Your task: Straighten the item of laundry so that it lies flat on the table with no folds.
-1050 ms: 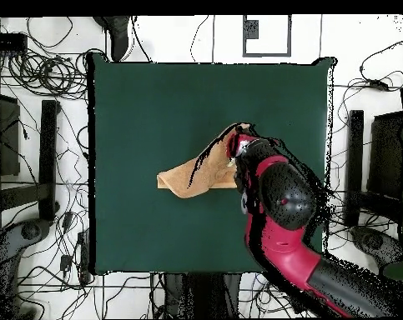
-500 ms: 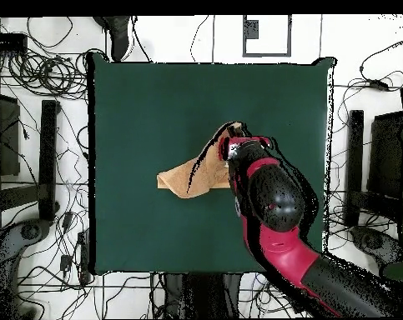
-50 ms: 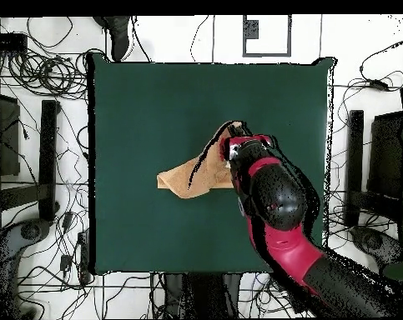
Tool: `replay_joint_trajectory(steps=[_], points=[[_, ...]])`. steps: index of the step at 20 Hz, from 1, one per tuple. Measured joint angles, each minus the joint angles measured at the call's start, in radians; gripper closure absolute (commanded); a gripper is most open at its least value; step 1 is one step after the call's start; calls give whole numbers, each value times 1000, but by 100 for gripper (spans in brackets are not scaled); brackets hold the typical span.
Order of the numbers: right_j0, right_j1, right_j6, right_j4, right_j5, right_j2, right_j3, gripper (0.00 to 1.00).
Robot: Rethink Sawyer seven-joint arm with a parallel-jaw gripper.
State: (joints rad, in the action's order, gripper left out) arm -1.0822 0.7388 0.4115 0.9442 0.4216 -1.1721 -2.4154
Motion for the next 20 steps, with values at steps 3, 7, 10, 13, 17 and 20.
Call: replay_joint_trajectory(steps=[3, 7, 10, 13, 17, 20], points=[[30, 10, 0, 13, -29, 52, 13, 100], [116, 58, 0, 121, -92, 138, 18, 100], [164, 96, 0, 138, -130, 172, 19, 100], [171, 100, 10, 51, -138, 175, 28, 100], [134, 38, 59, -187, -131, 172, 60, 100], [109, -7, 103, -294, -123, 172, 76, 100]])
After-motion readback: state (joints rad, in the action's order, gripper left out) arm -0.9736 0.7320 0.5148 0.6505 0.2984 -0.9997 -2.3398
